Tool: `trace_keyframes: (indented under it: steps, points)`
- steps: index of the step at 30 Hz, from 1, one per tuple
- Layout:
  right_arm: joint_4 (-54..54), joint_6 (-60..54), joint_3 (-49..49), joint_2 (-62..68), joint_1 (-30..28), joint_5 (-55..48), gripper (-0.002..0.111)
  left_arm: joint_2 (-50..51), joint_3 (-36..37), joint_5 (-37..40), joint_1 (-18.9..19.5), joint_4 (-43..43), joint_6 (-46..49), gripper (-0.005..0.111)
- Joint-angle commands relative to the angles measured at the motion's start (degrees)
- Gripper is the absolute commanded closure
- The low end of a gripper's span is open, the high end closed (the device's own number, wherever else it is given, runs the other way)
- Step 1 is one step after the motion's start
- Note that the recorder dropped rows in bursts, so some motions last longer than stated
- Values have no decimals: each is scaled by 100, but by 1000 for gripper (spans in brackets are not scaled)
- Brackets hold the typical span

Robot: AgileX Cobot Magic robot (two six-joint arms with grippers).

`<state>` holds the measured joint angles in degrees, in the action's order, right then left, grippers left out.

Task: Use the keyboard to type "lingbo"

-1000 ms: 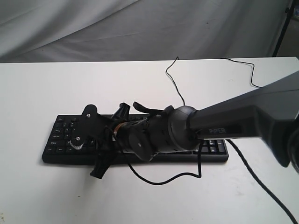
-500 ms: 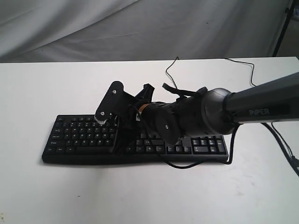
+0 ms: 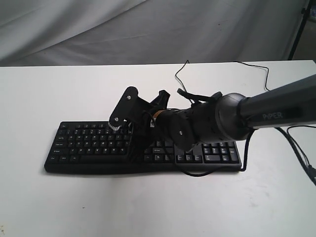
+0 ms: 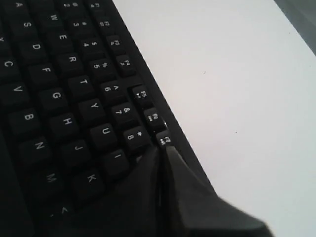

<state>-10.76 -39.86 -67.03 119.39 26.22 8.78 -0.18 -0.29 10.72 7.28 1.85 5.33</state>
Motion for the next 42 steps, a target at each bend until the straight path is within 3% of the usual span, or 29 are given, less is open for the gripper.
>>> trace_keyframes:
  steps: [1, 31, 42]
  points:
    - [23, 17, 24, 85, -35, 85, 108, 18, 29, -25, -22, -3, -16, 106]
    - [22, 28, 24, 414, -35, 4, 108, 18, 29, -25, -22, -3, -16, 106]
    - [22, 150, 106, -453, -35, -148, 108, 18, 29, -25, -22, -3, -16, 106]
